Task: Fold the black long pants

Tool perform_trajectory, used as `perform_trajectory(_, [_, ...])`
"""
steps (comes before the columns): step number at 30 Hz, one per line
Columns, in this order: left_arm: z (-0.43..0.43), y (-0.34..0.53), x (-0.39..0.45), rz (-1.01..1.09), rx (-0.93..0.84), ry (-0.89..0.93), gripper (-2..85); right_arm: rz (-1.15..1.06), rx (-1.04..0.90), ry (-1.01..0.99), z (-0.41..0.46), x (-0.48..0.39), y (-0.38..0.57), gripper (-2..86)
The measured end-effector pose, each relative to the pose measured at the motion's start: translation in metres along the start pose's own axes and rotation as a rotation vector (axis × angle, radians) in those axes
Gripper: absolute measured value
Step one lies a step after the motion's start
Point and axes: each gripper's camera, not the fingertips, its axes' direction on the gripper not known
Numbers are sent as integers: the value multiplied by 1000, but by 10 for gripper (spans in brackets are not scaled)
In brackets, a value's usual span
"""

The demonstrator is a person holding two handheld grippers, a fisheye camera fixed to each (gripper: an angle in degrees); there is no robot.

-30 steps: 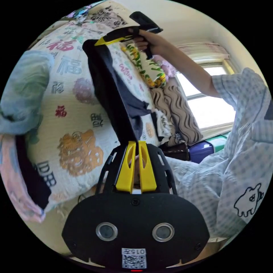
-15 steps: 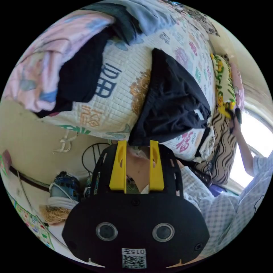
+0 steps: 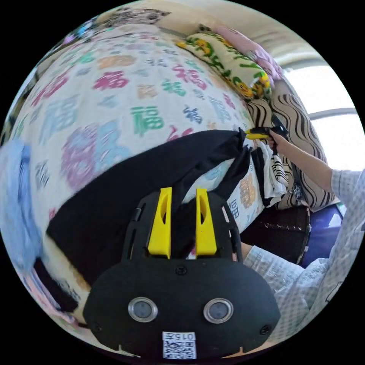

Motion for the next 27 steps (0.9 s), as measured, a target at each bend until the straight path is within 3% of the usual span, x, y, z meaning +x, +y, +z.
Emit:
perform_trajectory(5, [49,-93,73,183,-168,-145,85,-81,-68,177,-16,18,-5,35])
perform_trajectory(8, [61,-123,91,206,-312,-236,29,-143,1,79,-57,41,20,17])
perform_trajectory(10, [43,-135,96,192,-267,-169,9,-131,91,-56,-100,74,53,15])
perform_trajectory(13, [9,-145,95,80,-191,-71,5,-102,52,-191,-128,120,89,23])
perform_trajectory(20, [-26,-165,129,43,-165,-24,59,-192,96,-76,-185,158,103,107])
perform_trajectory(24, [-16,-186,165,116,-282,-117,69,-254,-42,-141,-186,164,64,100])
perform_trajectory(27, [-8,-199,180,146,-364,-198,46,-264,-182,-58,-179,161,49,18])
